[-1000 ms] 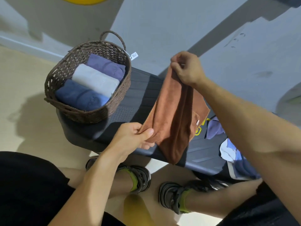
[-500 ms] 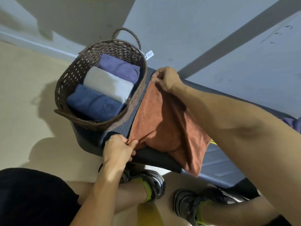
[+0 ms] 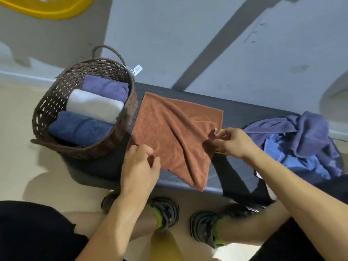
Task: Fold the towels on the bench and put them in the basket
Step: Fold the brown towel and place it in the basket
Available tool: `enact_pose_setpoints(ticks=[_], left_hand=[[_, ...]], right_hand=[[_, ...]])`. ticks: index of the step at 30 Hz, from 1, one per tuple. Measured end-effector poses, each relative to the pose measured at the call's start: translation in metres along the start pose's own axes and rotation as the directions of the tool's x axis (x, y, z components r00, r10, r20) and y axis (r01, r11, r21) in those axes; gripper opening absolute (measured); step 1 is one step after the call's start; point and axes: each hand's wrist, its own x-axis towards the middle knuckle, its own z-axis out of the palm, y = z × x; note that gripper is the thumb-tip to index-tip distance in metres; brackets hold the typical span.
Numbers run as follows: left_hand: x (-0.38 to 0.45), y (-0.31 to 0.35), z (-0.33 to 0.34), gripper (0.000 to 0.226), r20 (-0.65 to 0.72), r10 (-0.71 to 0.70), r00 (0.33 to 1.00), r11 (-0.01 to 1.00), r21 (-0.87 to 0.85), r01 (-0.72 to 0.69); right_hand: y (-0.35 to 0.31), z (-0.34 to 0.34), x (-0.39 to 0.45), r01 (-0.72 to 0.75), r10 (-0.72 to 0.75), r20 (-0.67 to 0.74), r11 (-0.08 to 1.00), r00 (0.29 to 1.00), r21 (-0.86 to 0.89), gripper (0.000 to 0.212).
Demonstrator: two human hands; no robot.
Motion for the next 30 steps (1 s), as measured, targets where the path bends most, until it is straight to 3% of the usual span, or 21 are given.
enact_pose_setpoints(ticks=[2,5,8,10,13,17,20,23,26,30], left_hand=[[-0.007,0.013,0.014,0.016,0.116,0.13,0.985,0.99,-0.064,-0.124],[-0.025,0.025,0.045,0.018,0.297,0.236,0.925,0.971,-0.035,-0.236],[-0.048,0.032,0.068,0.031,0.37,0.245,0.896,0.944,0.121,-0.308],[-0.052,0.034,0.074,0.037,0.377,0.268,0.887,0.91,0.203,-0.362],[-0.048,0.037,0.072,0.031,0.337,0.293,0.895,0.924,0.142,-0.356],[-0.046,0.04,0.07,0.016,0.253,0.363,0.897,0.924,0.029,-0.382],[-0.044,0.045,0.067,0.011,0.169,0.359,0.918,0.932,-0.115,-0.344],[-0.04,0.057,0.068,0.009,0.083,0.252,0.964,0.945,-0.237,-0.227],[-0.033,0.067,0.069,0.009,0.104,0.16,0.982,0.922,-0.372,-0.111],[-0.028,0.066,0.065,0.007,0.211,0.153,0.965,0.927,-0.369,-0.066]], right_hand=[[0.019,0.01,-0.017,-0.12,0.119,0.137,0.993,0.983,0.002,0.021],[0.035,0.026,-0.036,-0.191,0.2,0.183,0.98,0.963,-0.062,0.045],[0.038,0.041,-0.054,-0.108,0.185,0.249,0.95,0.951,-0.294,0.058],[0.042,0.052,-0.063,-0.016,0.097,0.238,0.947,0.966,-0.322,0.058],[0.045,0.062,-0.075,0.115,-0.091,0.179,0.985,0.98,-0.128,0.042],[0.045,0.068,-0.084,0.19,-0.203,0.187,0.978,0.961,0.09,0.029],[0.044,0.061,-0.082,0.187,-0.213,0.095,0.956,0.972,0.227,0.02],[0.045,0.05,-0.082,0.244,-0.253,-0.031,0.886,0.967,0.395,0.02],[0.046,0.044,-0.083,0.383,-0.364,-0.125,0.847,0.923,0.368,0.022],[0.048,0.043,-0.081,0.425,-0.402,-0.141,0.875,0.905,0.231,0.018]])
